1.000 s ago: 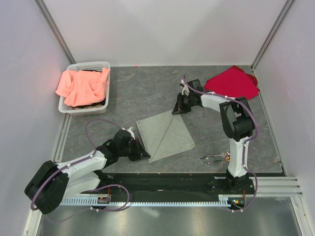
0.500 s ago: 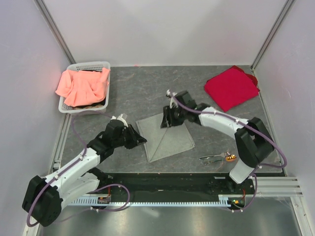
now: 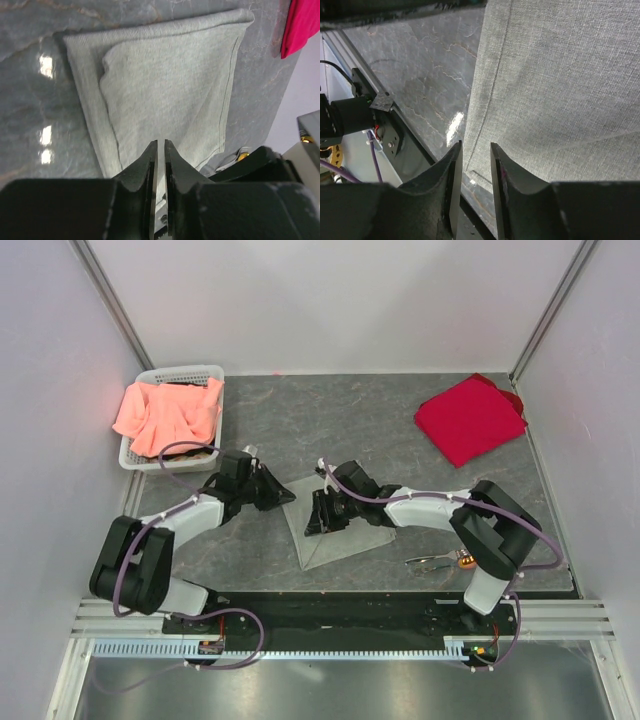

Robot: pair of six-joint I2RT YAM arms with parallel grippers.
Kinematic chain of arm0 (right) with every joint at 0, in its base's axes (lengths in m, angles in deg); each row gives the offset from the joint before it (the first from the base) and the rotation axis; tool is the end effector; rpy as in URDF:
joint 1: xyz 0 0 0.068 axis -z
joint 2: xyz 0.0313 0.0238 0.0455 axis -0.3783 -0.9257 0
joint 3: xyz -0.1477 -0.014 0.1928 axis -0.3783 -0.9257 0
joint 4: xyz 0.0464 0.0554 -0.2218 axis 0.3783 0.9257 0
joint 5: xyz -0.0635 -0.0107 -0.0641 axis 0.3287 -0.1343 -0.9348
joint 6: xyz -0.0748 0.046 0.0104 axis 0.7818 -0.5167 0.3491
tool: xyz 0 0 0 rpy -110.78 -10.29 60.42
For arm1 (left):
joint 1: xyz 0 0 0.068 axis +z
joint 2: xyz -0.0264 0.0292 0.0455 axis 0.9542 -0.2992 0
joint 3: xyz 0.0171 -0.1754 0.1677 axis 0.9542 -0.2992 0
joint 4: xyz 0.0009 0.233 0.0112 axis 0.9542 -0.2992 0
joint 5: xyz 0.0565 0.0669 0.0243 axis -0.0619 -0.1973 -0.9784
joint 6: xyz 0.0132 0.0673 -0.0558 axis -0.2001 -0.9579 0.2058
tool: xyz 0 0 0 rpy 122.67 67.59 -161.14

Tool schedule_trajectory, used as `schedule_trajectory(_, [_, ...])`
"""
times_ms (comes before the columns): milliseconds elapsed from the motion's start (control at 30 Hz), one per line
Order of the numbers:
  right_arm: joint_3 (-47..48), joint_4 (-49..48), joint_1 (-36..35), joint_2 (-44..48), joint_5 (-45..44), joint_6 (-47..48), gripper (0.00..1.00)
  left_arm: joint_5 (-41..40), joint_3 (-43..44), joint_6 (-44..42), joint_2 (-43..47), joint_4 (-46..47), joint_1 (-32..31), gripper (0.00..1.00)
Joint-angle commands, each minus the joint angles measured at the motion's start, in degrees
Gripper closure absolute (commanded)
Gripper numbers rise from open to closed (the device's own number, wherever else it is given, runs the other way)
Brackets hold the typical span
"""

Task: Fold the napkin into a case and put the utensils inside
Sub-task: Smooth out the upper triangle-folded napkin at the center of the board.

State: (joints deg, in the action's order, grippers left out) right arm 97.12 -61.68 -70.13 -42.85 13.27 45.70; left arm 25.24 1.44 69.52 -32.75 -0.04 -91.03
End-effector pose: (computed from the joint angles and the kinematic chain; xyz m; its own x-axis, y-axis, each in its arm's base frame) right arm 0.2138 0.2838 0.1326 -0.8960 -0.1650 -0.4122 -0.4188 0.6226 0.6610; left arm 0.2553 -0.1130 0.1348 -0.8204 -0.5033 -0.2714 -0.1789 0.6768 -0.7141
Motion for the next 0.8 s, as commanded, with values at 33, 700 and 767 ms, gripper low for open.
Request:
schedule_trajectory(33, [-2.69,-5.03,-0.35,-2.24,0.03,0.62,0.65,-0.58,4.63,-5.03,-8.47,5.05,0.68,0.85])
schedule_trajectory(700, [10.29,22.03,-13.09,3.48,-21.67,7.92,0.44,-6.65,7.18,-6.97,16.54,-16.73,1.73,0.6])
schedule_trajectory(767, [12.58,24.49,-15.37,0.15,-25.35,7.66,0.43,-8.57,7.09,-5.92,22.07,-20.86,2.53,0.59])
